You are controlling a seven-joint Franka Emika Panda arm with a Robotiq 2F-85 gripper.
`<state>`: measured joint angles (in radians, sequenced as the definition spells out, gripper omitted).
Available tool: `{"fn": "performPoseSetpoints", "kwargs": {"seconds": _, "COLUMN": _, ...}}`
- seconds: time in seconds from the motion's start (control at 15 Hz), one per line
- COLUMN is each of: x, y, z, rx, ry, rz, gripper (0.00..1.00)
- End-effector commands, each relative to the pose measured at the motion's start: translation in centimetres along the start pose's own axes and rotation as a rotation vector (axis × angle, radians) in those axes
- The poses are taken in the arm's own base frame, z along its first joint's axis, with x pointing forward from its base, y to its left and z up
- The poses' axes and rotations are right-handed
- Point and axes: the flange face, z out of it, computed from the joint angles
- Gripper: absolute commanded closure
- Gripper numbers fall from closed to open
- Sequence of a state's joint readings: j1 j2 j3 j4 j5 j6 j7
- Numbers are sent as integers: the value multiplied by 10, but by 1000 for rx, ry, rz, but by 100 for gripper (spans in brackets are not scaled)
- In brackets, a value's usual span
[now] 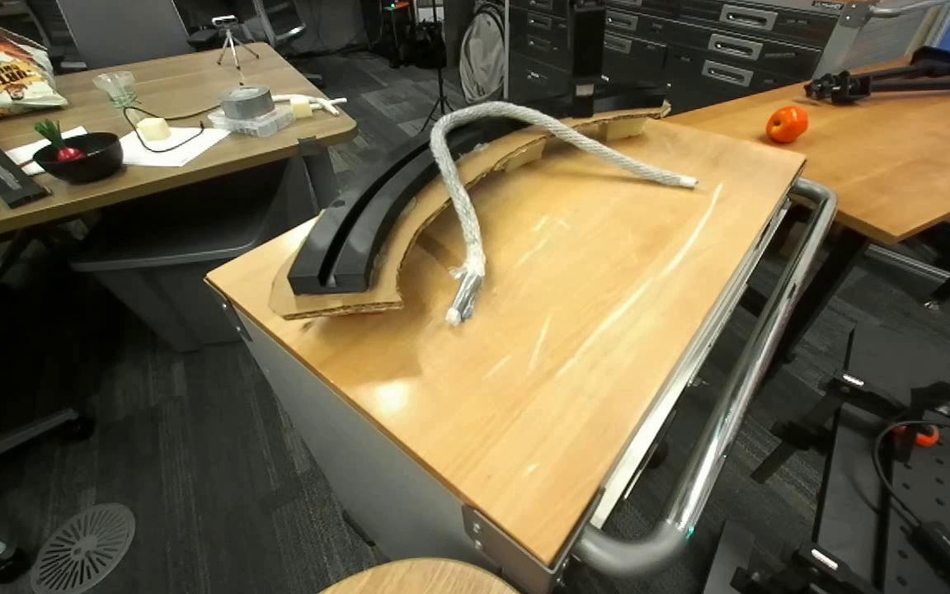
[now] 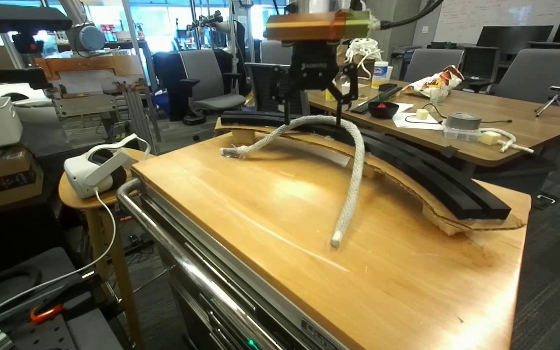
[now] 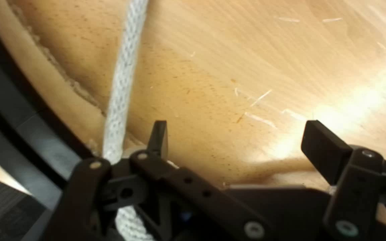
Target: Put the white rope on the black board
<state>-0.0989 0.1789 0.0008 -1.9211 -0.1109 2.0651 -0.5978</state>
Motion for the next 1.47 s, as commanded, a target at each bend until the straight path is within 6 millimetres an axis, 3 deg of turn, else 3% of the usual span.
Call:
{"fn": "performPoseSetpoints", "kwargs": {"seconds": 0.0, "x": -2, "y": -8, "z": 7, "rx": 7, "ry": -4, "rz": 14, "gripper": 0}}
{"fn": "performPoseSetpoints", "kwargs": {"seconds": 0.13, "x": 8, "y": -17, "z": 11, "rx": -62, "ry": -57, "rz": -14, "gripper": 0}}
{"fn": "performPoseSetpoints", "kwargs": {"seconds": 0.33, "x": -6, "y": -23, "z": 22, "rx": -176, "ry": -107, "rz": -56, "gripper": 0}}
{"fn": "performPoseSetpoints", "kwargs": {"seconds": 0.6, "x": -45, "y": -32, "z": 56, "rx": -220, "ry": -77, "rz": 4, "gripper": 0}}
{"fn": "performPoseSetpoints", "kwargs": {"seconds": 0.8, "x": -89, "y": -31, "z": 93, "rx": -192, "ry": -3, "rz": 106, "gripper": 0}}
{"fn": "performPoseSetpoints", "kwargs": {"seconds": 1.07, "x": -140, "y": -31, "z": 119, "rx": -216, "ry": 168, "rz": 200, "gripper": 0}}
{"fn": "performPoseSetpoints", "kwargs": {"seconds": 1.13, "x": -117, "y": -19, "z": 125, "rx": -188, "ry": 80, "rz": 166, "gripper": 0}}
{"fn": "performPoseSetpoints", "kwargs": {"seconds": 1.27, "x": -133, "y": -21, "z": 128, "rx": -198, "ry": 132, "rz": 187, "gripper": 0}}
{"fn": "performPoseSetpoints", "kwargs": {"seconds": 1.4, "x": -135, "y": -24, "z": 127, "rx": -198, "ry": 138, "rz": 191, "gripper": 0}}
